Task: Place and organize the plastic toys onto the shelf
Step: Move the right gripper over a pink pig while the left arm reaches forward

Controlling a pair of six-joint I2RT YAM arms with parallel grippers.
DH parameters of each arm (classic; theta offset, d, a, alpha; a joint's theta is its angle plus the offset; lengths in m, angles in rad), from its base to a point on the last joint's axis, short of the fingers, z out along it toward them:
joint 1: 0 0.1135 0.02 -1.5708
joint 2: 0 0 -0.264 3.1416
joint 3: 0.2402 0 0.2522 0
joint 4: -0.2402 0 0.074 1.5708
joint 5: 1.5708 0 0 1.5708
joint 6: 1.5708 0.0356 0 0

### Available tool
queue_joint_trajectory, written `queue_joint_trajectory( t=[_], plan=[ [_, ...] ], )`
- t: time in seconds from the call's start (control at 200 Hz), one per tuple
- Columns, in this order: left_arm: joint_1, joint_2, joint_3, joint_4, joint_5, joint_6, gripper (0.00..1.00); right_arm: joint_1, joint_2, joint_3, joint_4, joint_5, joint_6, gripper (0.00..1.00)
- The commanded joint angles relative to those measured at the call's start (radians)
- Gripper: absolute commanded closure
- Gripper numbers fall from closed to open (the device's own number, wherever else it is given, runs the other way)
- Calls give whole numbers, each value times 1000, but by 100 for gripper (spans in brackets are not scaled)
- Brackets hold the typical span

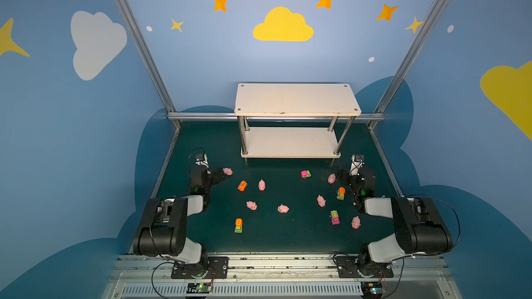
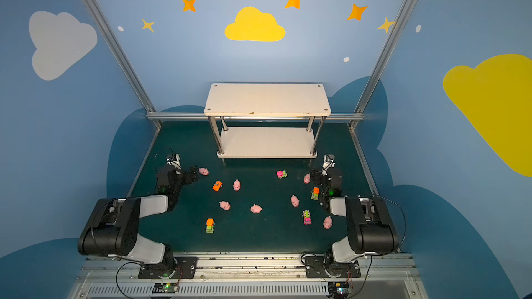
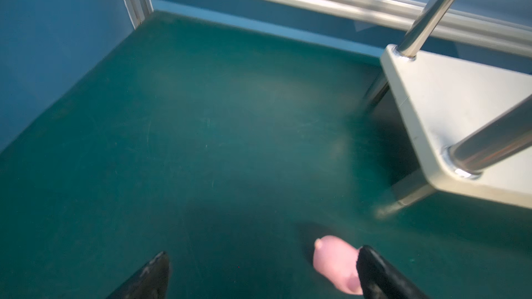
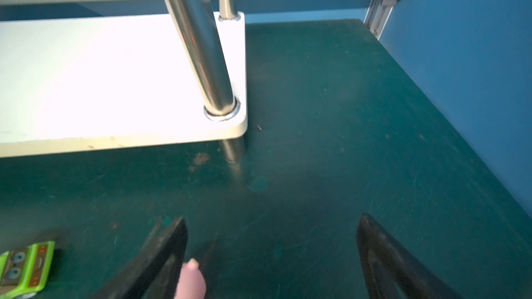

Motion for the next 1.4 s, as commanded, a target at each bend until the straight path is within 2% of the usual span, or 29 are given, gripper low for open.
queue_joint_trajectory(
  t=[0.0, 0.085, 0.225, 0.325, 0.396, 0.426, 0.506, 0.576, 0.706, 0.916, 1.212, 1.397],
  plan=[
    [-29, -61, 65, -147, -65, 21, 0, 20, -66, 84, -186, 59, 2, 10],
    [-62, -92, 100, -220, -119, 20, 0, 30, -85, 119, -290, 107, 37, 10],
    [-101, -125, 134, -290, -119, -6, 0, 66, -126, 156, -428, 190, 105, 10],
    [-135, -153, 141, -320, -122, -23, 0, 109, -166, 175, -502, 306, 148, 9],
    [-167, -177, 135, -327, -125, -34, 0, 149, -189, 220, -611, 432, 185, 9],
    [-180, -187, 132, -328, -126, -41, 0, 159, -197, 254, -701, 480, 238, 9],
    [-219, -212, 125, -333, -128, -48, 0, 162, -205, 343, -881, 502, 310, 9],
    [-255, -230, 129, -349, -134, -46, 0, 174, -214, 376, -953, 495, 311, 9],
    [-332, -254, 137, -381, -161, -33, 0, 227, -273, 371, -982, 453, 278, 10],
    [-424, -263, 138, -396, -157, -24, 0, 270, -370, 369, -1058, 277, 300, 10],
    [-468, -278, 151, -428, -120, -24, 0, 317, -336, 389, -1138, 137, 387, 13],
    [-470, -256, 154, -419, -108, -29, 0, 324, -264, 377, -1092, 139, 442, 19]
  ],
)
